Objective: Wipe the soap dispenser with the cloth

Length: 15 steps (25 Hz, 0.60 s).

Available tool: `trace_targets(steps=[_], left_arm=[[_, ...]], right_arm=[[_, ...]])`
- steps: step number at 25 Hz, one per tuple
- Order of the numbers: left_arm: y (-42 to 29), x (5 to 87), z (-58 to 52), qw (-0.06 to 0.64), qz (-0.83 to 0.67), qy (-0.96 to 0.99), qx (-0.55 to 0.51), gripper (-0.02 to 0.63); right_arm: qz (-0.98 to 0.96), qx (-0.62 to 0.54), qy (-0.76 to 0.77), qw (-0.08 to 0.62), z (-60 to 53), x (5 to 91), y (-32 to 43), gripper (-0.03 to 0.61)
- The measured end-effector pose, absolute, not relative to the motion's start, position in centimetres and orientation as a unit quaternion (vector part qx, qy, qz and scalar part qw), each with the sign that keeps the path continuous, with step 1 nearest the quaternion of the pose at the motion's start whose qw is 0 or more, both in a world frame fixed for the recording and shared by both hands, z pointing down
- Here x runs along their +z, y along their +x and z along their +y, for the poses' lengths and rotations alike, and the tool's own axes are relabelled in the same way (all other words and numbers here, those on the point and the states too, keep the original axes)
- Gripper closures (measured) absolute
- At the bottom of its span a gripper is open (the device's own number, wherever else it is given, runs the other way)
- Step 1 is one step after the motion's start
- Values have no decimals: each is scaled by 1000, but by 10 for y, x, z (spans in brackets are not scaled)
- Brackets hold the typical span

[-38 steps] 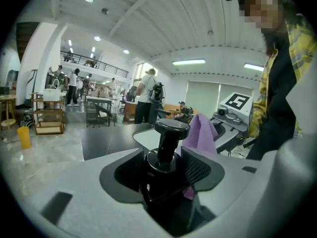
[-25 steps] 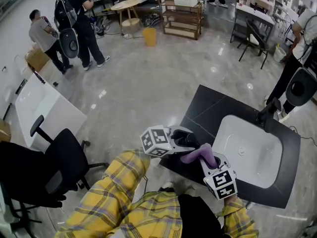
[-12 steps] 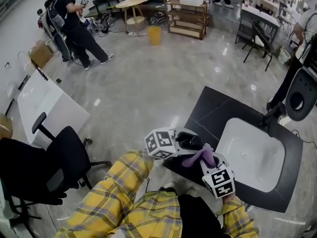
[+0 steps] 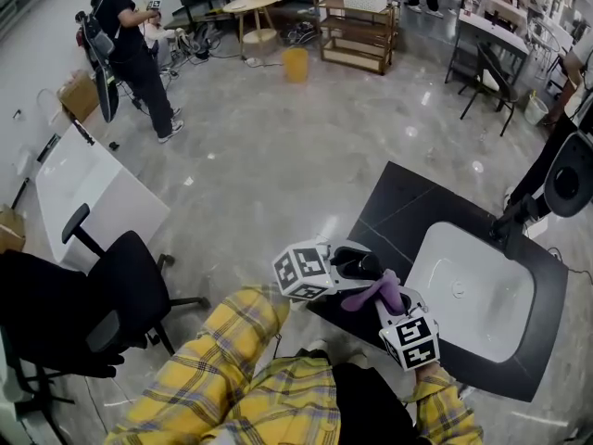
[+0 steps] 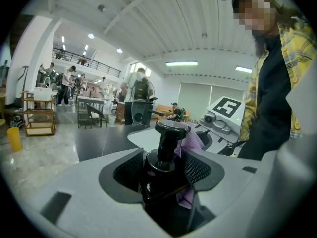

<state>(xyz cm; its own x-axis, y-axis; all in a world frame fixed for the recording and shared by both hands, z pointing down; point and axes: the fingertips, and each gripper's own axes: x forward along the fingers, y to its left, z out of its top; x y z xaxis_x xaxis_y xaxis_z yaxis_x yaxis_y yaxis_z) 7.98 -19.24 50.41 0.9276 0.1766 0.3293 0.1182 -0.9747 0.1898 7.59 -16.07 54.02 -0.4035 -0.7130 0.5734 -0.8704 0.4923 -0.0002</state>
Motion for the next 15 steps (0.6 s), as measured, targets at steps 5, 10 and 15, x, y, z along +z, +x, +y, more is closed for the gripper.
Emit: trace_targets(steps=[5,10,15], left_arm=[[72,496,-198,86,40,984,153,394],[56,484,-210,111,-39,986,118,393],[51,490,-200,100,-83,981,146,391]], right_arm=[[-824,154,478,263,-160,544,74,541],[-823,158,476,268,-159,548,74,541],[-821,164,476,270,-158,553,74,541]])
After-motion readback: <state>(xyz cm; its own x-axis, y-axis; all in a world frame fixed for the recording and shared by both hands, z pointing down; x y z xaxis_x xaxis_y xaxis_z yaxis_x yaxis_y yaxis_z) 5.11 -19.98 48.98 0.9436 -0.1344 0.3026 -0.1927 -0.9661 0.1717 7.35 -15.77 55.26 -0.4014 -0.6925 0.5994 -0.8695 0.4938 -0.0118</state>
